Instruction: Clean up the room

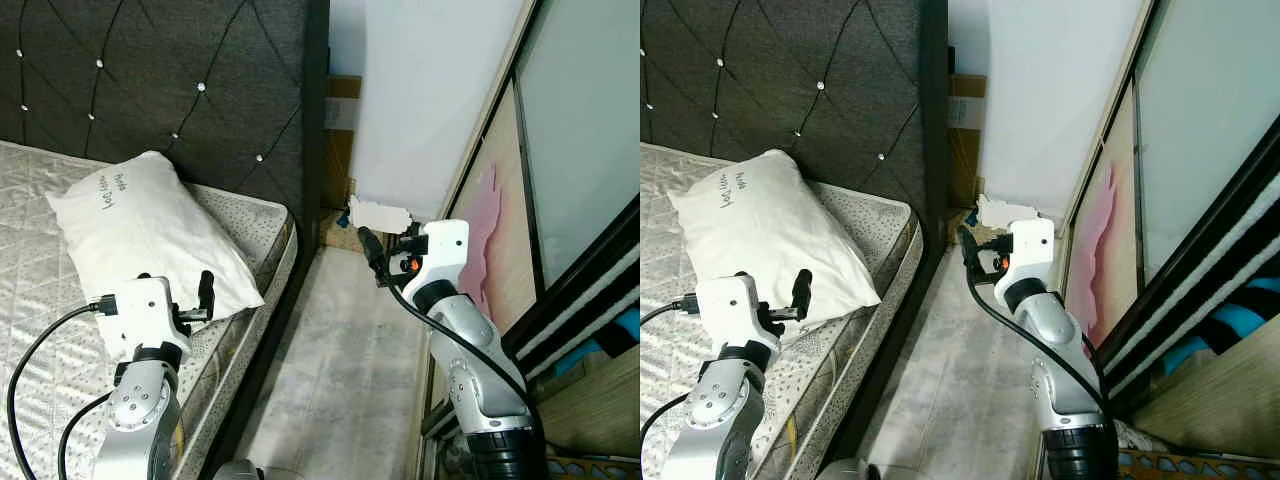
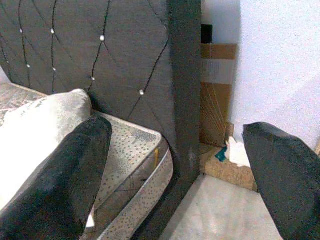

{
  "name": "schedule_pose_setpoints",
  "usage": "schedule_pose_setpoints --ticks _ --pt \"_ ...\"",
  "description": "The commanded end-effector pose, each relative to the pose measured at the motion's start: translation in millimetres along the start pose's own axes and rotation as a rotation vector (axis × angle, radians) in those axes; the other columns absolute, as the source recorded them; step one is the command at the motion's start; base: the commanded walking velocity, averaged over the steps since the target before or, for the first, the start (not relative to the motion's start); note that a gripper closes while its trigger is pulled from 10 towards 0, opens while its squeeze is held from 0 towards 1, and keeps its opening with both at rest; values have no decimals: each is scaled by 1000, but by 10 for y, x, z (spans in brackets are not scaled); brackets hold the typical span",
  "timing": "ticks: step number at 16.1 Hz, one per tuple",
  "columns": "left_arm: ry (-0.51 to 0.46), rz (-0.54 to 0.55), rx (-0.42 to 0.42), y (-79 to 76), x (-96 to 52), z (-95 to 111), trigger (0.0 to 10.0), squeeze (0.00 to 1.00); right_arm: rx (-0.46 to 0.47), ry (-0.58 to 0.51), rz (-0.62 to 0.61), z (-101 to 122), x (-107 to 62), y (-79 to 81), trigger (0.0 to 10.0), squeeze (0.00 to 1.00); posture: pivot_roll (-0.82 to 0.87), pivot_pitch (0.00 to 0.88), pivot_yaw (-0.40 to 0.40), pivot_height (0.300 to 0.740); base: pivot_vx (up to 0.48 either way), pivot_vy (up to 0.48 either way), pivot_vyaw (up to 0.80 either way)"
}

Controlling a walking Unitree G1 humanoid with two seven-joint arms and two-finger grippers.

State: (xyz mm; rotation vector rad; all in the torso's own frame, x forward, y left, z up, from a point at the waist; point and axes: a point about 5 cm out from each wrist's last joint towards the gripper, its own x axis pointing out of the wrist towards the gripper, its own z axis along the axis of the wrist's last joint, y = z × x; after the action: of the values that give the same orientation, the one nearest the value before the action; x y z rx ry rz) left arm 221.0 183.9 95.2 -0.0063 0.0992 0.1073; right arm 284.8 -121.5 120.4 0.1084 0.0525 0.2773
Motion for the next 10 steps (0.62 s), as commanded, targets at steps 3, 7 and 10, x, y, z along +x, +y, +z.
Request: schedule_pose_setpoints --ticks 3,7,10 --pt "-16 0 7 -4 16 31 10000 0 -22 8 12 27 21 4 10000 0 -31 0 -23 740 0 0 0" --pt "-16 0 7 -4 16 31 10000 0 -22 8 12 27 21 4 10000 0 -31 0 -23 740 0 0 0" --pt "-16 0 7 -4 16 31 10000 0 -22 8 12 27 21 4 10000 0 -31 0 -23 740 0 0 0"
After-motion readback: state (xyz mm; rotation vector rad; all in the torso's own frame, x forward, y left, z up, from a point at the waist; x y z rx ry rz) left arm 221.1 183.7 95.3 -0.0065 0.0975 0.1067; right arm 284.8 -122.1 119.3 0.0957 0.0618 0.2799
